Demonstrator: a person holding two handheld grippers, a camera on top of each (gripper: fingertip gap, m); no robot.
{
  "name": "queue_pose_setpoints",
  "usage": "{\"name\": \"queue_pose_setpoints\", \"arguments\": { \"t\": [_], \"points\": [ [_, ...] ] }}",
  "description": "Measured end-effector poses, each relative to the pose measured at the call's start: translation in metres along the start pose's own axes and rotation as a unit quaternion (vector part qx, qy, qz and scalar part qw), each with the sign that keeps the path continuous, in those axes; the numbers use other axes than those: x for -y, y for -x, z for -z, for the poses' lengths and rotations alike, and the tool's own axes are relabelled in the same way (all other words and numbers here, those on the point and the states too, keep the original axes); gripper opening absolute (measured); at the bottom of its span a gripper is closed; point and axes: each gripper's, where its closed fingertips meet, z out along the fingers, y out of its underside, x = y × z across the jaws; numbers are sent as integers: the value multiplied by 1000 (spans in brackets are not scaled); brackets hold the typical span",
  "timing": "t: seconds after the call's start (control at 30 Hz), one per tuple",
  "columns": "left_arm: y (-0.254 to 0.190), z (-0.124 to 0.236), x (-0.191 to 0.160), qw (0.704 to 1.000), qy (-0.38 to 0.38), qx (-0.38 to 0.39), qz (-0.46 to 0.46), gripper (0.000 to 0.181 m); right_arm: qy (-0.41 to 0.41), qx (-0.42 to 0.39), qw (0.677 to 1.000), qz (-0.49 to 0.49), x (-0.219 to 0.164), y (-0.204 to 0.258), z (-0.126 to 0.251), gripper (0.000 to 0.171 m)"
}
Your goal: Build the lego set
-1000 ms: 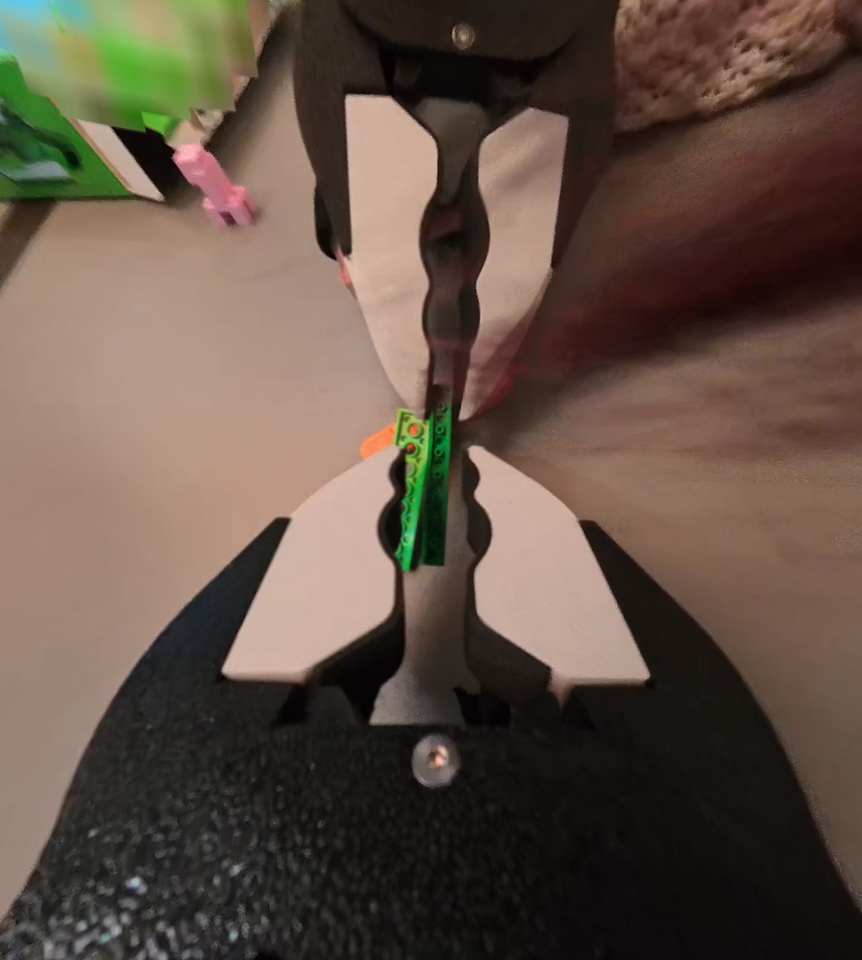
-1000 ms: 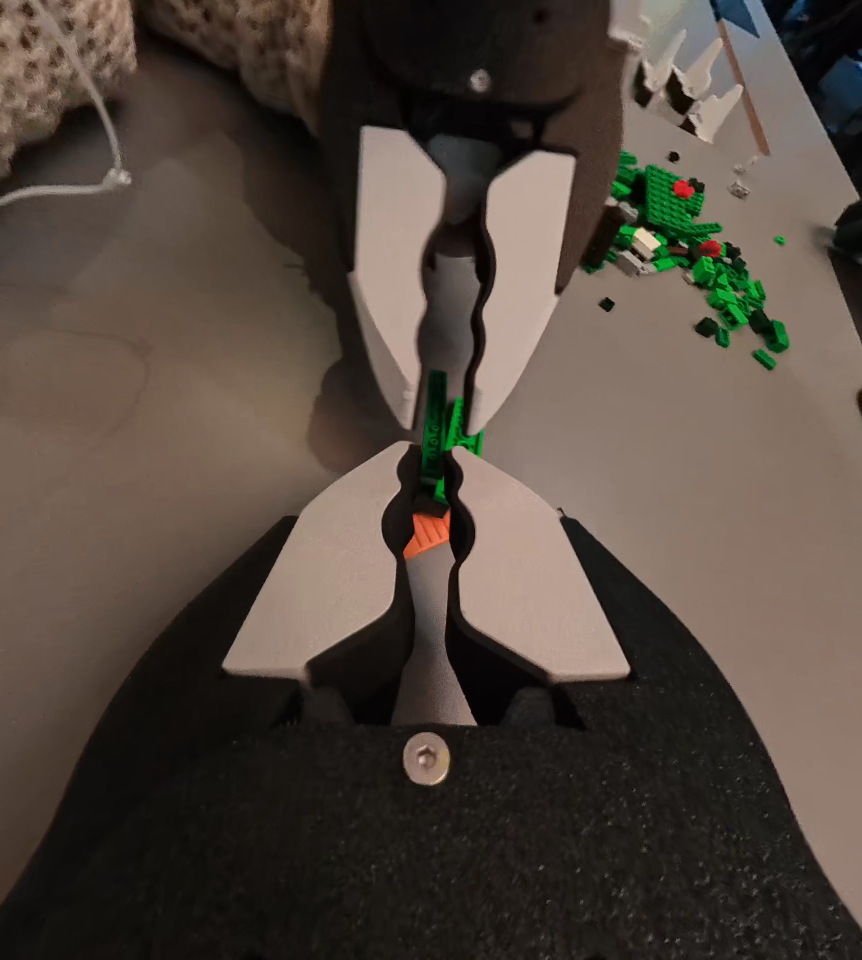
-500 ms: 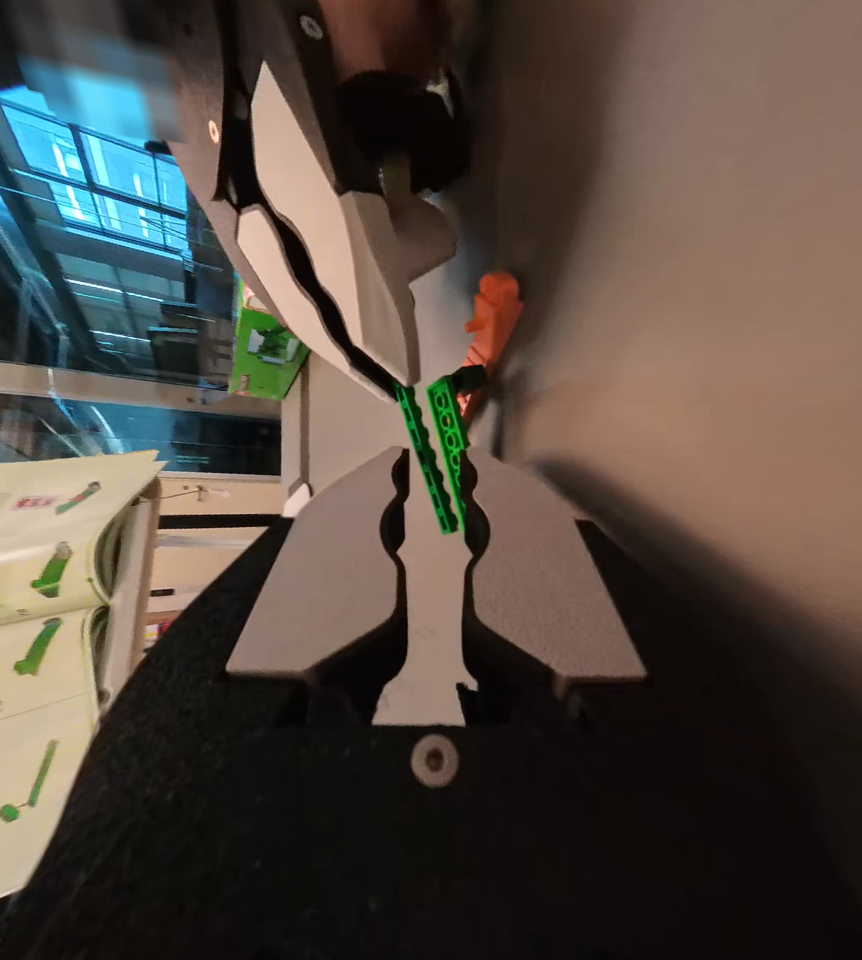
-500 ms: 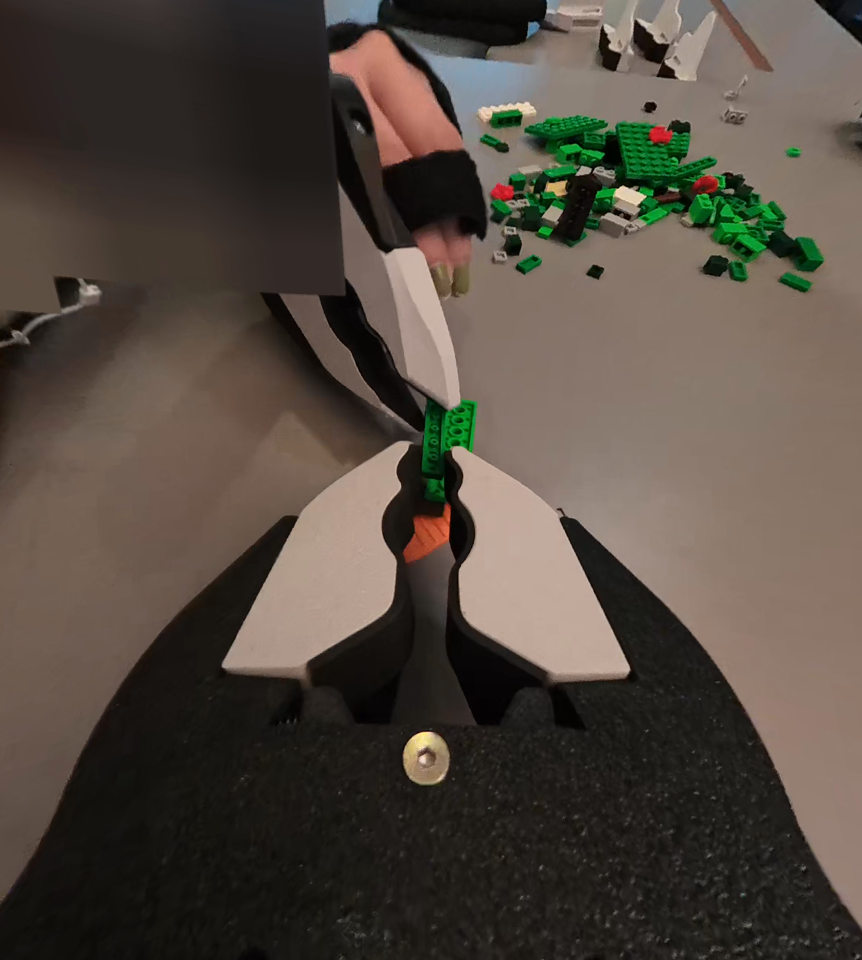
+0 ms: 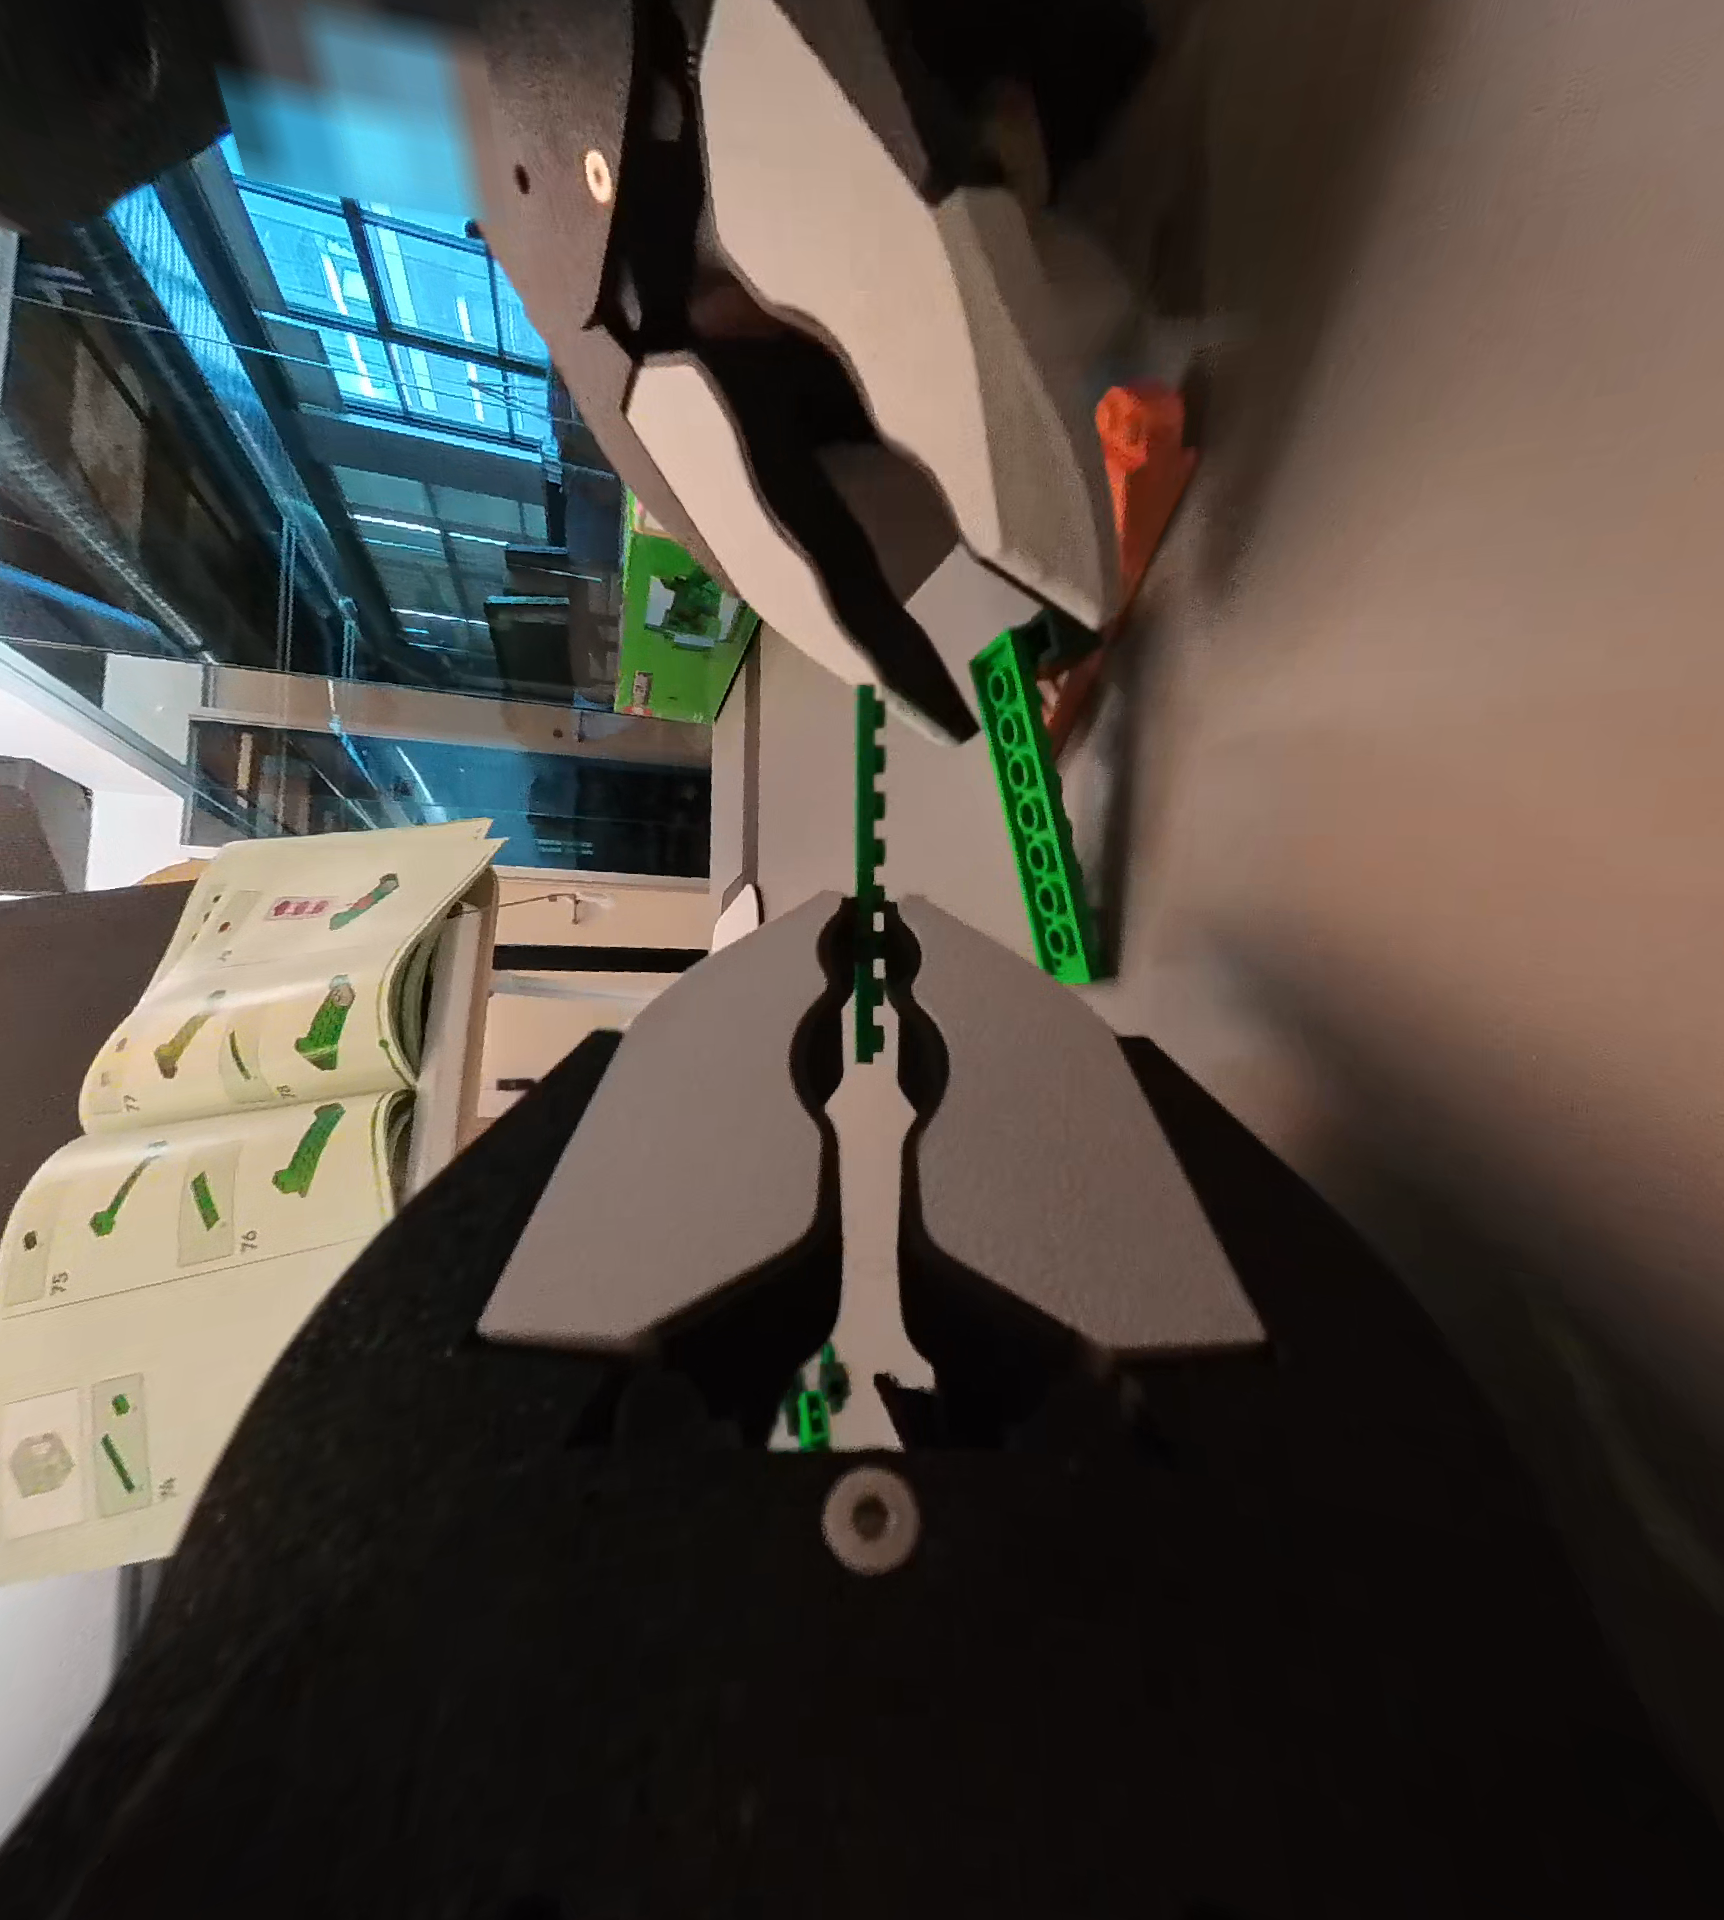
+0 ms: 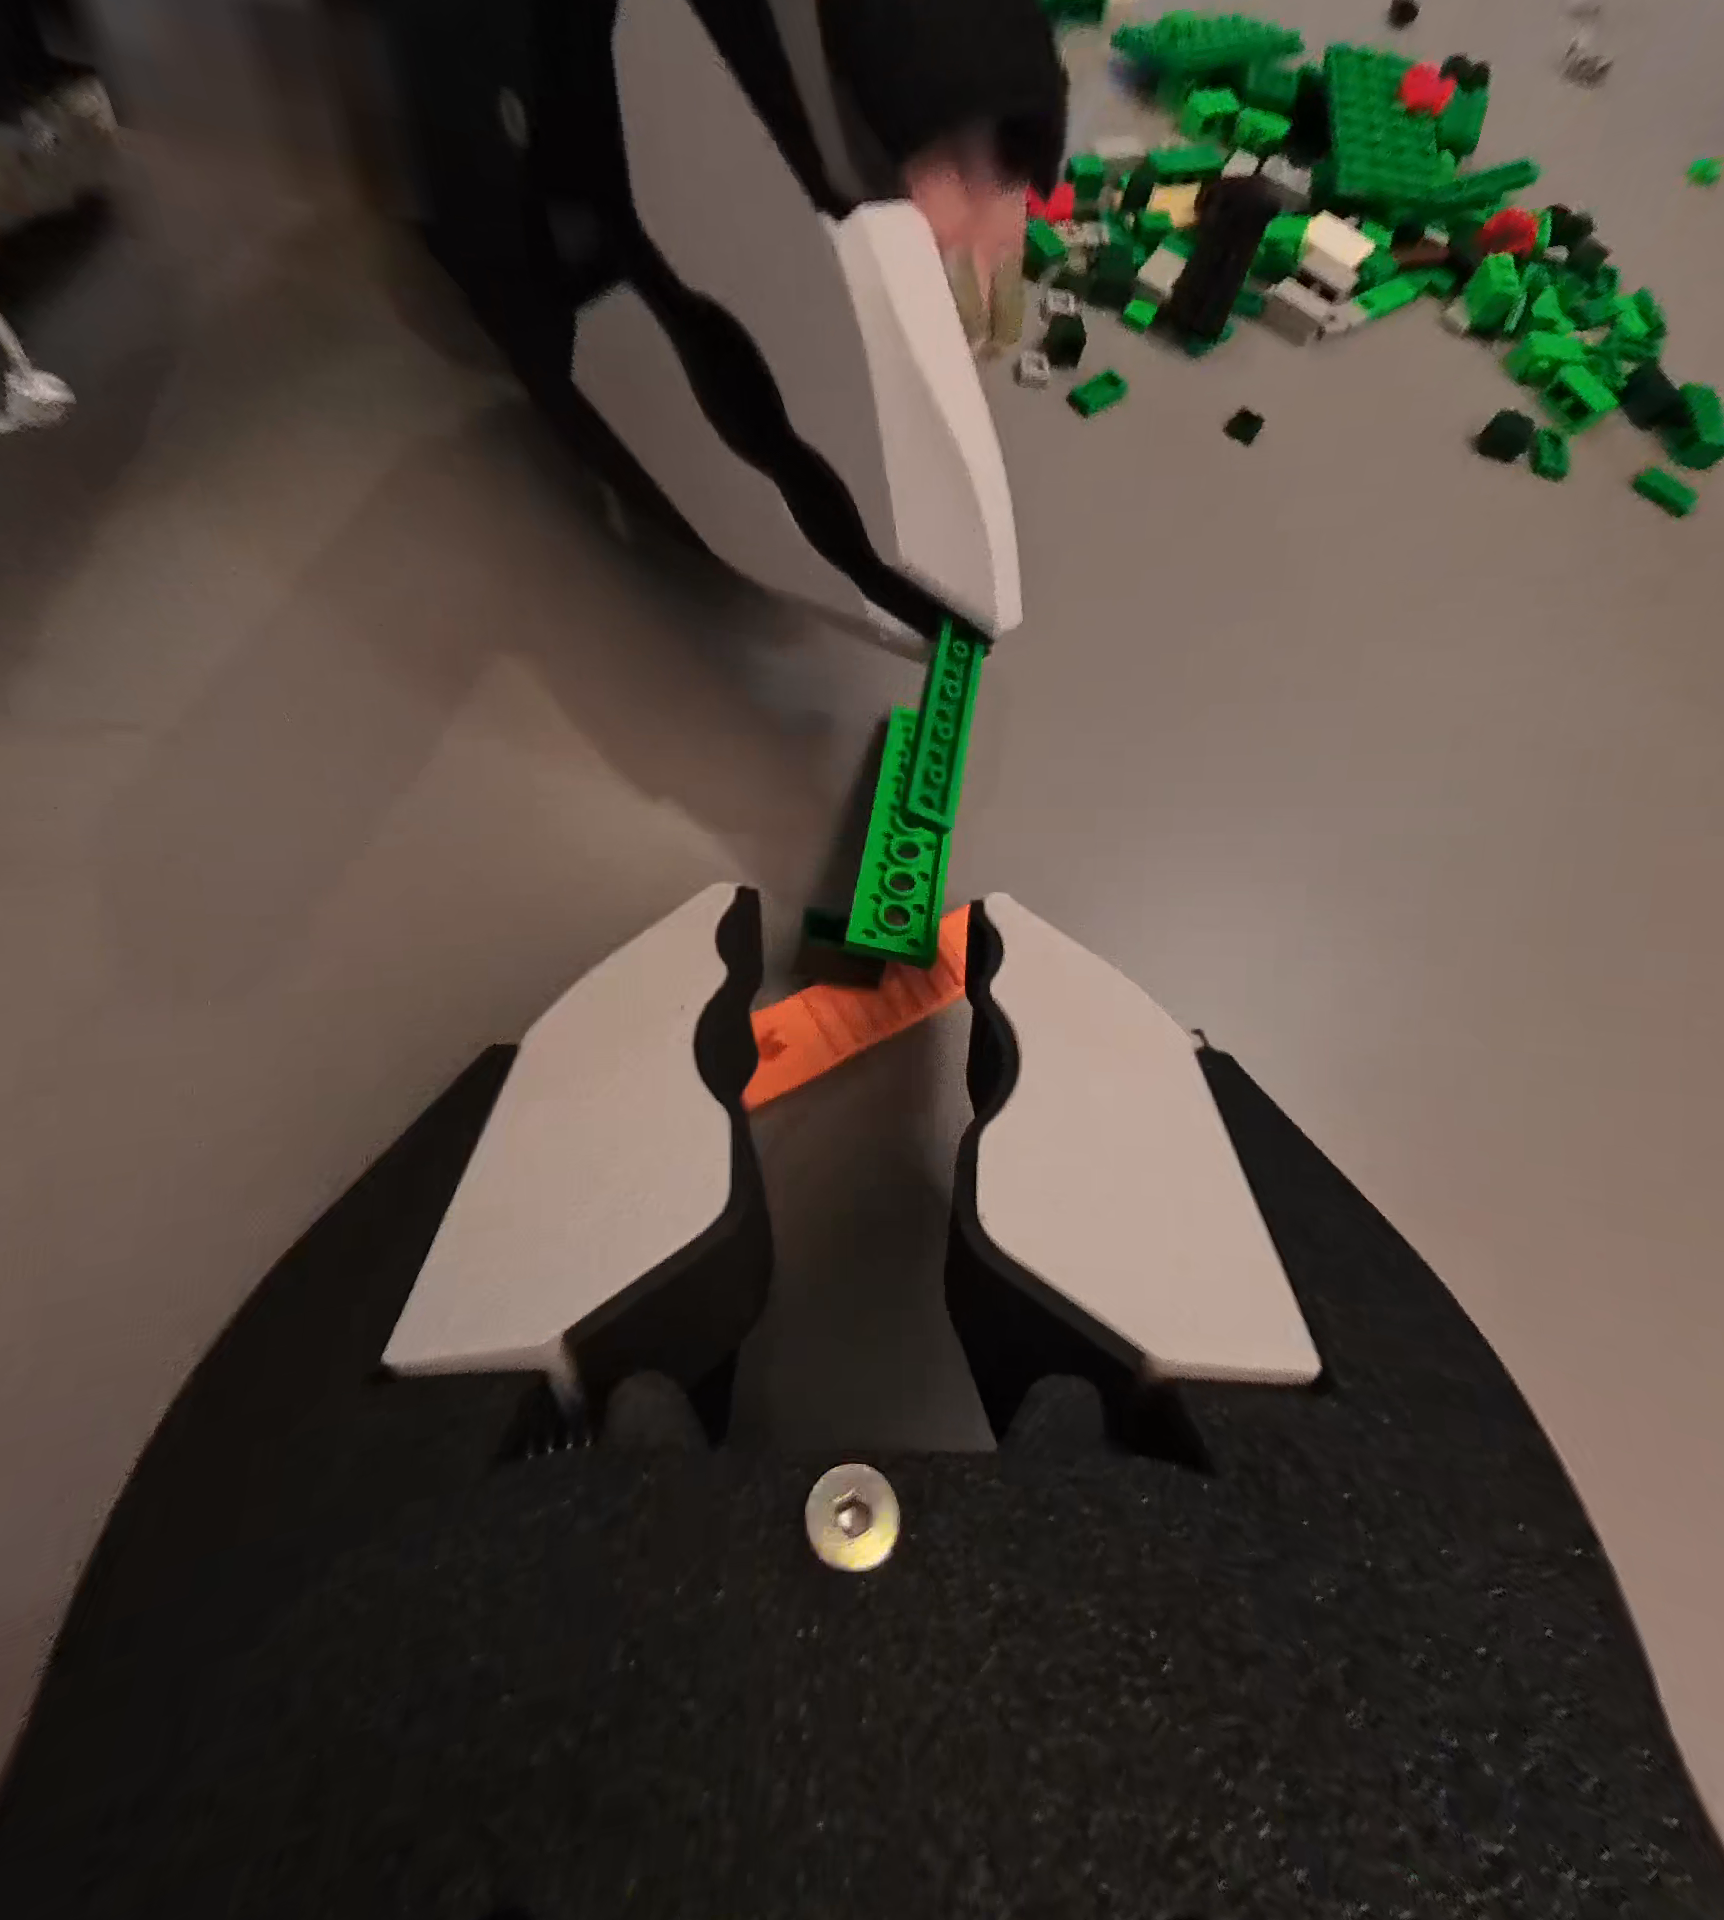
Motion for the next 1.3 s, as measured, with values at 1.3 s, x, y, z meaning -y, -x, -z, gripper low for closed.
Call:
{"name": "queue_pose_setpoints", "arguments": {
  "t": [1.3],
  "points": [
    [-14,-14,-8,999,35,-11,11,4,13,-26,1000,-8,-6,-27,-4,27]
  ]
}}
